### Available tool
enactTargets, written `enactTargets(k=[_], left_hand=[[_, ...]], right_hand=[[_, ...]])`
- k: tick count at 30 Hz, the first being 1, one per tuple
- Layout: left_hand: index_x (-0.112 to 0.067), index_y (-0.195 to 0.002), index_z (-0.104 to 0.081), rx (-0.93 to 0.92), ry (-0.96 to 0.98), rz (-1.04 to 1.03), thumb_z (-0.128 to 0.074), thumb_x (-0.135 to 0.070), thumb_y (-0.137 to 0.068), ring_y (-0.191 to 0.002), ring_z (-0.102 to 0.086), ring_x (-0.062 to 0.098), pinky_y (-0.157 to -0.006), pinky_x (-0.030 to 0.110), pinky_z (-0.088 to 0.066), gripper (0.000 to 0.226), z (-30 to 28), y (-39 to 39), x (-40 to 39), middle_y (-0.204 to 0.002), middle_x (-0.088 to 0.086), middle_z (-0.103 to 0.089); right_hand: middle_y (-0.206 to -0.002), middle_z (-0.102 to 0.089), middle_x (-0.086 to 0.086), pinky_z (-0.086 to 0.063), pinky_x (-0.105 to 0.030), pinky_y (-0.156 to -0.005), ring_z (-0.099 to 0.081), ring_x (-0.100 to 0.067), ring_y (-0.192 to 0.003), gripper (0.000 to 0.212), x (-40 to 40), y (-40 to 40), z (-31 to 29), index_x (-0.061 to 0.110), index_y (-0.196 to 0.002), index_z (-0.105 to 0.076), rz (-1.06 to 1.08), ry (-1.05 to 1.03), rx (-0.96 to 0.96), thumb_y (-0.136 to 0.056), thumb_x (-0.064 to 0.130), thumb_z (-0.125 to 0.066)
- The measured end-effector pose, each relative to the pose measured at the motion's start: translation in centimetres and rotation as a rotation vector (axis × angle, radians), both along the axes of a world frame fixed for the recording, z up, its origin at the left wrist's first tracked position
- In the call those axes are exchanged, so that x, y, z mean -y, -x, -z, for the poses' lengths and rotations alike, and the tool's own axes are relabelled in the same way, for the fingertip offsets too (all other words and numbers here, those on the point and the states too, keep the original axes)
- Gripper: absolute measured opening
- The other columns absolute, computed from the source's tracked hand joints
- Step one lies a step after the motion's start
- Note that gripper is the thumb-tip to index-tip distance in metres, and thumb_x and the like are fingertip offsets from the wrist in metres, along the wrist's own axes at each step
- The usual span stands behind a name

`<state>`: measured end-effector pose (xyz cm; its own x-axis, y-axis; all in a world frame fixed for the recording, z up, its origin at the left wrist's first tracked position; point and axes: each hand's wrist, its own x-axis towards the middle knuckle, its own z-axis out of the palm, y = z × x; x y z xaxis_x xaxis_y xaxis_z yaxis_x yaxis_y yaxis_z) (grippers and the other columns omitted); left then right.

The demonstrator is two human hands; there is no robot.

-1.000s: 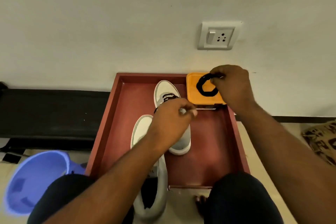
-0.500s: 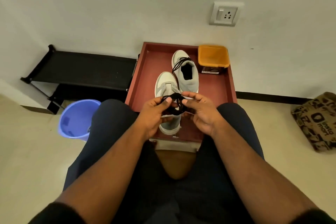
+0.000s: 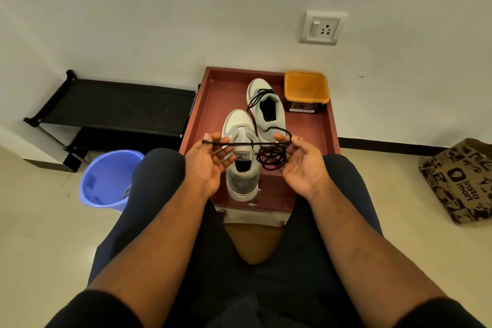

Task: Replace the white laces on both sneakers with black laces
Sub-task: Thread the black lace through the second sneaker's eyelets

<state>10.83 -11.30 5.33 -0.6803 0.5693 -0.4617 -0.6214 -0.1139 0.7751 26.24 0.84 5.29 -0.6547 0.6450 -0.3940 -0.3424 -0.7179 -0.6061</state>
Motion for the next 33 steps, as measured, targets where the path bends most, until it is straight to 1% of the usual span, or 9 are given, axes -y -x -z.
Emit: enactTargets(k=[3, 6, 11, 14, 18, 22, 25, 29, 33], left_hand=[[-0.014, -0.101, -0.065, -0.037, 0.037, -0.050, -0.042, -0.033, -0.103, -0.057, -0.059, 0.010, -0.052, 0.025, -0.048, 0.030, 0.0, 0.7, 0.0, -0.082, 0.002, -0.068], [-0.015, -0.111, -0.061, -0.015, -0.062, -0.112, -0.043, -0.027, -0.103, -0.057, -0.058, 0.009, -0.053, 0.024, -0.050, 0.023, -0.4, 1.9, 0.0, -0.090, 0.003, -0.066], [-0.025, -0.127, -0.053, -0.414, -0.003, 0.120, -0.046, 0.017, -0.088, -0.080, -0.061, 0.016, -0.072, 0.030, -0.055, 0.057, -0.7, 2.2, 0.3, -0.131, -0.001, -0.052], [-0.020, -0.114, -0.064, -0.676, 0.158, 0.393, -0.041, 0.027, -0.080, -0.094, -0.063, 0.013, -0.073, 0.020, -0.055, 0.062, -0.4, 0.5, 0.2, -0.122, -0.001, -0.064], [-0.007, -0.113, -0.068, -0.770, 0.234, 0.427, -0.046, 0.016, -0.089, -0.076, -0.064, 0.000, -0.063, 0.009, -0.048, 0.040, -0.5, -1.7, -0.3, -0.106, 0.009, -0.070], [-0.017, -0.131, -0.058, -0.663, 0.127, 0.559, -0.058, -0.020, -0.096, -0.071, -0.063, 0.012, -0.053, 0.015, -0.048, 0.035, 0.0, -2.6, -0.7, -0.102, 0.002, -0.068], [-0.008, -0.114, -0.068, -0.714, 0.155, 0.581, -0.063, -0.018, -0.093, -0.060, -0.061, 0.013, -0.046, 0.018, -0.045, 0.024, 0.5, -2.6, -0.8, -0.082, 0.011, -0.067], [-0.005, -0.087, -0.067, -0.493, 0.093, 0.273, -0.056, -0.013, -0.097, -0.056, -0.061, 0.017, -0.049, 0.025, -0.051, 0.017, 0.1, -1.8, -1.1, -0.078, 0.018, -0.067], [-0.008, -0.116, -0.058, -0.201, -0.054, -0.349, -0.050, -0.018, -0.100, -0.071, -0.066, 0.016, -0.059, 0.030, -0.057, 0.021, 0.1, 2.8, -0.7, -0.088, 0.005, -0.065]], right_hand=[[-0.108, -0.067, -0.007, -0.050, -0.043, -0.092, -0.063, -0.024, -0.101, 0.016, -0.3, 0.0, 0.3, 0.015, -0.088, -0.056, -0.011, -0.012, -0.011, -0.094, 0.021, -0.043], [-0.096, -0.067, -0.006, -0.044, -0.043, -0.094, -0.062, -0.021, -0.098, 0.026, -0.6, 0.1, 0.2, 0.016, -0.081, -0.056, 0.049, -0.007, -0.026, -0.097, 0.030, -0.041], [-0.056, -0.047, 0.002, -0.051, -0.036, -0.075, -0.052, -0.014, -0.056, 0.025, -0.5, 0.1, -0.4, 0.018, -0.078, -0.053, 0.173, -0.025, -0.020, -0.100, 0.027, -0.045], [-0.053, -0.040, 0.003, -0.048, -0.028, -0.056, -0.042, -0.009, -0.046, 0.014, -0.1, 0.2, -0.6, 0.017, -0.090, -0.056, 0.126, -0.116, 0.119, -0.100, 0.018, -0.046], [-0.056, -0.051, 0.002, -0.043, -0.024, -0.054, -0.046, -0.009, -0.051, 0.016, 0.5, 0.5, -0.7, 0.017, -0.087, -0.060, 0.041, -0.222, 0.203, -0.098, 0.010, -0.050], [-0.072, -0.069, -0.002, -0.044, -0.018, -0.055, -0.054, -0.009, -0.058, 0.016, 1.2, 0.8, -0.7, 0.016, -0.088, -0.062, -0.076, -0.395, 0.282, -0.098, 0.011, -0.050], [-0.072, -0.069, -0.003, -0.044, -0.017, -0.052, -0.054, -0.009, -0.057, 0.013, 1.2, 0.9, -0.4, 0.012, -0.089, -0.062, -0.110, -0.468, 0.289, -0.097, 0.010, -0.052], [-0.060, -0.056, 0.003, -0.035, -0.014, -0.044, -0.044, -0.003, -0.048, 0.009, 1.2, 0.8, -0.4, 0.010, -0.091, -0.066, -0.150, -0.576, 0.404, -0.095, 0.010, -0.058], [-0.057, -0.054, 0.005, -0.035, -0.011, -0.044, -0.042, 0.001, -0.044, 0.007, 0.9, 0.6, -0.4, 0.005, -0.093, -0.069, -0.101, -0.636, 0.493, -0.091, 0.009, -0.064]])
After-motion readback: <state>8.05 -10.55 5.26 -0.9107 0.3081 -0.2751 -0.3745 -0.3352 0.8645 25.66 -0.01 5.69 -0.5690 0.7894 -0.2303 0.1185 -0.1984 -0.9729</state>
